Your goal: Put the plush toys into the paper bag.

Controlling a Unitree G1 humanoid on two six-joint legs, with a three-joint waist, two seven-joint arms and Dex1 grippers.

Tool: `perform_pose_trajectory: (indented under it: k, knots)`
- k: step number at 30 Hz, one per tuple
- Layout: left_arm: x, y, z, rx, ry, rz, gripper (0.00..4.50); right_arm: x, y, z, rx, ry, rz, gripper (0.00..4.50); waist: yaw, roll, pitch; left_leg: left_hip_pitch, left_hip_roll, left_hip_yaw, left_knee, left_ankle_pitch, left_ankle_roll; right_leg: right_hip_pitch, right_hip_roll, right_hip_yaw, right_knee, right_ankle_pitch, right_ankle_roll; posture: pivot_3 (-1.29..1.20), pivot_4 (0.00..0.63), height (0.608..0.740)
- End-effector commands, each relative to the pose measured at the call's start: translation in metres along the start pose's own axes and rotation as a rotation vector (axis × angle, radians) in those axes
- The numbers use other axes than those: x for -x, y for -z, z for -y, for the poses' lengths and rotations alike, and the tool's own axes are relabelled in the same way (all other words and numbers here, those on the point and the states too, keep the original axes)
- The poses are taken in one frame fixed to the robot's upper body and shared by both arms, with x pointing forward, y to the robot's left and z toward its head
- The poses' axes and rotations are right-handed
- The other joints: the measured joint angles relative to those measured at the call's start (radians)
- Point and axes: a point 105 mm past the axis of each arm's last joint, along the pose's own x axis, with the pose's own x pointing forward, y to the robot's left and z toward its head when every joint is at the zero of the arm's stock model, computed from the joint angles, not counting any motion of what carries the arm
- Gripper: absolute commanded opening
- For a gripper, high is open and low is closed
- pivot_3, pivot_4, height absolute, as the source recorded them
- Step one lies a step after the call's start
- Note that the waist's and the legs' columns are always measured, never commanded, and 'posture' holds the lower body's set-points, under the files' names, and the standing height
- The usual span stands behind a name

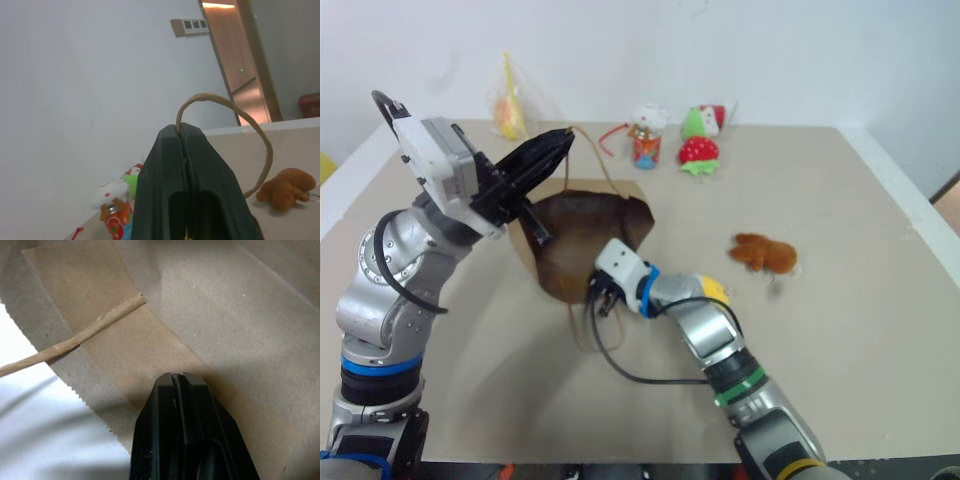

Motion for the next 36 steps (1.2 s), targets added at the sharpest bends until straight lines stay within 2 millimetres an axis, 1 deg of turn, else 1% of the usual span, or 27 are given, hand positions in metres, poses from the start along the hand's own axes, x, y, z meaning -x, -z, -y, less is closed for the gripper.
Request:
perform_pose_trajectory:
  k: [1, 4, 8, 11, 14, 17, 21, 24, 28, 31, 34, 35, 36]
  knots:
    - [-0.002, -0.021, 0.002, -0.035, 0.01, 0.069, 0.0, 0.001, -0.006, 0.002, 0.016, 0.005, 0.021, 0.01, 0.0, 0.0, 0.0, 0.0, 0.0, 0.0, 0.0, 0.0, 0.0, 0.0, 0.0, 0.0, 0.0, 0.0, 0.0, 0.0, 0.15, 0.74]
    - [-0.002, -0.019, -0.007, -0.047, -0.043, 0.056, 0.0, 0.002, -0.006, 0.002, 0.02, 0.005, 0.021, 0.01, 0.0, 0.0, 0.0, 0.0, 0.0, 0.0, 0.0, 0.0, 0.0, 0.0, 0.0, 0.0, 0.0, 0.0, 0.0, 0.0, 0.15, 0.74]
    - [-0.002, -0.013, -0.027, -0.031, -0.154, 0.033, 0.0, 0.001, -0.006, 0.001, 0.022, 0.0, 0.02, 0.01, 0.0, 0.0, 0.0, 0.0, 0.0, 0.0, 0.0, 0.0, 0.0, 0.0, 0.0, 0.0, 0.0, 0.0, 0.0, 0.0, 0.15, 0.74]
    - [-0.002, -0.014, -0.035, -0.021, -0.195, 0.035, 0.0, 0.001, -0.006, 0.001, 0.02, -0.004, 0.021, 0.01, 0.0, 0.0, 0.0, 0.0, 0.0, 0.0, 0.0, 0.0, 0.0, 0.0, 0.0, 0.0, 0.0, 0.0, 0.0, 0.0, 0.15, 0.74]
    - [-0.002, -0.009, -0.04, 0.005, -0.229, 0.019, 0.0, 0.001, -0.006, 0.001, 0.021, -0.006, 0.021, 0.01, 0.0, 0.0, 0.0, 0.0, 0.0, 0.0, 0.0, 0.0, 0.0, 0.0, 0.0, 0.0, 0.0, 0.0, 0.0, 0.0, 0.15, 0.74]
    - [-0.002, -0.005, -0.037, 0.008, -0.225, 0.006, 0.0, 0.001, -0.006, 0.001, 0.022, -0.007, 0.023, 0.01, 0.0, 0.0, 0.0, 0.0, 0.0, 0.0, 0.0, 0.0, 0.0, 0.0, 0.0, 0.0, 0.0, 0.0, 0.0, 0.0, 0.15, 0.74]
    - [-0.003, -0.001, -0.025, -0.009, -0.168, -0.013, 0.0, 0.001, -0.006, 0.001, 0.026, -0.008, 0.024, 0.01, 0.0, 0.0, 0.0, 0.0, 0.0, 0.0, 0.0, 0.0, 0.0, 0.0, 0.0, 0.0, 0.0, 0.0, 0.0, 0.0, 0.15, 0.74]
    - [0.0, 0.005, -0.017, -0.03, -0.126, -0.038, 0.0, 0.002, -0.007, 0.002, 0.027, -0.005, 0.027, 0.01, 0.0, 0.0, 0.0, 0.0, 0.0, 0.0, -0.001, 0.0, 0.0, 0.0, 0.0, 0.0, 0.0, 0.0, 0.0, 0.0, 0.15, 0.74]
    - [0.006, 0.014, -0.01, -0.034, -0.099, -0.065, 0.0, 0.008, -0.018, 0.009, 0.026, 0.009, 0.066, 0.01, 0.0, 0.0, 0.0, 0.0, 0.0, 0.0, -0.001, 0.0, 0.0, 0.0, 0.0, 0.0, 0.0, 0.0, 0.0, 0.0, 0.15, 0.74]
    - [0.009, 0.017, -0.006, -0.04, -0.082, -0.076, 0.0, 0.022, -0.03, 0.014, -0.005, -0.005, 0.111, 0.01, 0.0, 0.0, 0.0, 0.0, 0.0, 0.0, -0.001, 0.0, 0.0, 0.0, -0.001, 0.0, 0.0, 0.0, 0.0, 0.0, 0.15, 0.74]
    - [0.011, 0.02, -0.003, -0.042, -0.071, -0.082, 0.0, 0.041, -0.045, 0.021, -0.021, -0.009, 0.16, 1.04, 0.001, 0.0, 0.0, 0.0, 0.0, 0.0, -0.001, 0.0, 0.0, 0.0, -0.002, 0.0, 0.0, 0.0, 0.0, 0.0, 0.15, 0.74]
    - [0.012, 0.021, -0.003, -0.042, -0.068, -0.086, 0.0, 0.052, -0.049, 0.019, 0.008, -0.048, 0.167, 1.2, 0.001, 0.0, 0.0, 0.0, 0.0, 0.0, -0.001, 0.0, 0.0, 0.0, -0.002, 0.0, 0.0, 0.0, 0.0, 0.0, 0.15, 0.74]
    - [0.013, 0.022, -0.002, -0.042, -0.066, -0.089, 0.0, 0.062, -0.051, 0.017, 0.025, -0.076, 0.166, 1.89, 0.001, 0.0, 0.0, -0.001, 0.0, 0.0, -0.001, 0.0, 0.0, 0.0, -0.002, 0.0, 0.0, 0.0, 0.0, 0.0, 0.15, 0.74]
